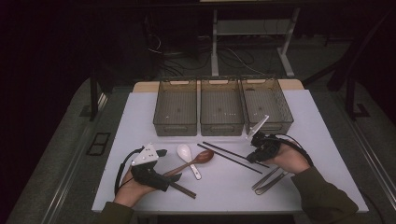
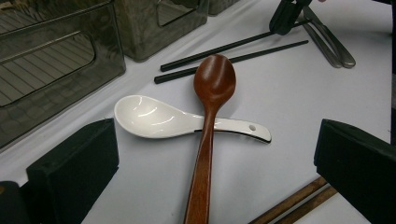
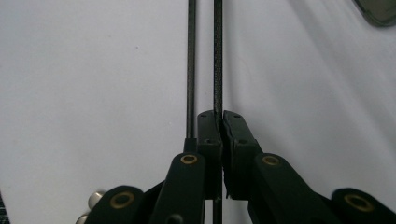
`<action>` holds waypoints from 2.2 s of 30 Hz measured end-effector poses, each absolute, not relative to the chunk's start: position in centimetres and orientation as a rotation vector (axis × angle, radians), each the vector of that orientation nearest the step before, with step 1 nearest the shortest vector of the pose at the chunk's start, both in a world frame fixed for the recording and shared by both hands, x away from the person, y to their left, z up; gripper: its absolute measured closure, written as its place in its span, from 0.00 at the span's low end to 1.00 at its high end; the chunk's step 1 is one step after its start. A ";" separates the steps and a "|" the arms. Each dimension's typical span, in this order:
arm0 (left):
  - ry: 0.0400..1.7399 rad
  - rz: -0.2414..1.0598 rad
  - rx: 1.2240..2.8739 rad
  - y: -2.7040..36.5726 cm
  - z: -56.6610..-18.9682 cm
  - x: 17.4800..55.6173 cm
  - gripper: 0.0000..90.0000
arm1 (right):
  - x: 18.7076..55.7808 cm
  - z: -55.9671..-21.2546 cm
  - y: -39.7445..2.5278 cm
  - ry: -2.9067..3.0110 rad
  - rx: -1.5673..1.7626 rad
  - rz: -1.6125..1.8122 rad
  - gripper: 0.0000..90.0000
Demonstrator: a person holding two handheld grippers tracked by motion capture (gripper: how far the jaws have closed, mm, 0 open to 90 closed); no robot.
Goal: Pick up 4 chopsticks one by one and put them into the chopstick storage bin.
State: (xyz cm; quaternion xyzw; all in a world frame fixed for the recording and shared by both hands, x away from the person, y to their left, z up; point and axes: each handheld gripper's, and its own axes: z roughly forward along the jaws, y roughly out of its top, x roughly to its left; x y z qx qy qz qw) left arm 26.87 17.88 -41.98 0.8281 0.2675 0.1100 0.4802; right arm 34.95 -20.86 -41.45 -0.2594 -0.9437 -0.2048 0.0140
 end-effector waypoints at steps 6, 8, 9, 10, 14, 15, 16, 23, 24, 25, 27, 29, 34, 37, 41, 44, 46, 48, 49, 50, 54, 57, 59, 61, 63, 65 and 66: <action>0.651 0.270 2.021 17.9 -42.0 26.9 0.00 | 34.6 -41.1 -21.8 -2.910 -0.813 -0.737 0.95; 0.651 0.272 2.021 17.9 -42.0 26.9 0.00 | 34.6 -40.9 -22.1 -2.904 -0.829 -0.760 0.95; 0.651 0.272 2.021 17.9 -42.0 26.9 0.00 | 34.5 -40.8 -22.2 -2.887 -0.842 -0.786 0.95; 0.651 0.272 2.022 17.9 -42.0 26.9 0.00 | 34.5 -40.6 -22.4 -2.879 -0.852 -0.808 0.95; 0.652 0.271 2.022 17.8 -42.0 26.9 0.00 | 34.2 -40.1 -23.1 -2.859 -0.846 -0.874 0.95; 0.653 0.271 2.021 17.8 -42.0 26.9 0.00 | 34.1 -39.9 -23.3 -2.859 -0.844 -0.891 0.95; 0.652 0.271 2.022 17.8 -42.0 26.9 0.00 | 34.0 -39.7 -23.5 -2.851 -0.845 -0.901 0.95; 0.653 0.269 2.025 17.8 -42.1 26.9 0.00 | 33.8 -38.9 -24.1 -2.817 -0.822 -1.001 0.95; 0.653 0.268 2.025 17.8 -42.1 26.9 0.00 | 33.8 -38.8 -24.1 -2.816 -0.824 -1.008 0.95; 0.654 0.268 2.025 17.8 -42.1 26.9 0.00 | 33.8 -38.8 -24.1 -2.813 -0.824 -1.021 0.95; 0.654 0.268 2.025 17.9 -42.2 26.9 0.00 | 33.9 -38.7 -24.1 -2.815 -0.817 -1.038 0.95; 0.656 0.266 2.025 17.8 -42.2 26.9 0.00 | 33.9 -38.6 -24.1 -2.806 -0.822 -1.056 0.95; 0.650 0.263 2.027 17.7 -42.2 26.9 0.00 | 34.0 -38.3 -24.3 -2.785 -0.823 -1.118 0.95; 0.651 0.260 2.026 17.7 -42.3 26.9 0.00 | 34.1 -37.9 -24.6 -2.774 -0.833 -1.150 0.95; 0.653 0.261 2.024 17.8 -42.3 26.9 0.00 | 34.2 -37.5 -24.7 -2.755 -0.846 -1.201 0.95; 0.654 0.260 2.024 17.8 -42.3 27.0 0.00 | 34.4 -37.2 -24.5 -2.754 -0.857 -1.227 0.95; 0.655 0.261 2.022 17.8 -42.3 27.0 0.00 | 34.6 -36.9 -24.4 -2.752 -0.860 -1.245 0.95; 0.655 0.262 2.023 17.7 -42.3 27.0 0.00 | 34.7 -36.6 -24.3 -2.750 -0.870 -1.262 0.95; 0.653 0.263 2.024 17.7 -42.3 27.0 0.00 | 34.8 -36.4 -24.2 -2.749 -0.873 -1.276 0.95; 0.653 0.262 2.024 17.7 -42.3 27.0 0.00 | 34.8 -36.3 -24.1 -2.750 -0.872 -1.280 0.95; 0.651 0.263 2.024 17.7 -42.3 27.0 0.00 | 35.1 -35.8 -23.7 -2.751 -0.889 -1.305 0.95; 0.653 0.262 2.024 17.7 -42.3 27.0 0.00 | 35.4 -35.6 -23.5 -2.748 -0.903 -1.321 0.95; 0.652 0.261 2.021 17.7 -42.3 27.0 0.00 | 35.5 -35.5 -23.4 -2.746 -0.913 -1.328 0.95; 0.657 0.258 2.018 17.7 -42.3 27.0 0.00 | 35.7 -35.4 -23.3 -2.745 -0.930 -1.340 0.95; 0.659 0.258 2.017 17.7 -42.3 27.0 0.00 | 35.8 -35.4 -23.2 -2.743 -0.939 -1.337 0.95; 0.659 0.258 2.016 17.7 -42.3 27.0 0.00 | 36.0 -35.4 -23.0 -2.744 -0.946 -1.342 0.95; 0.656 0.259 2.017 17.7 -42.3 27.0 0.00 | 36.1 -35.4 -23.0 -2.744 -0.948 -1.344 0.95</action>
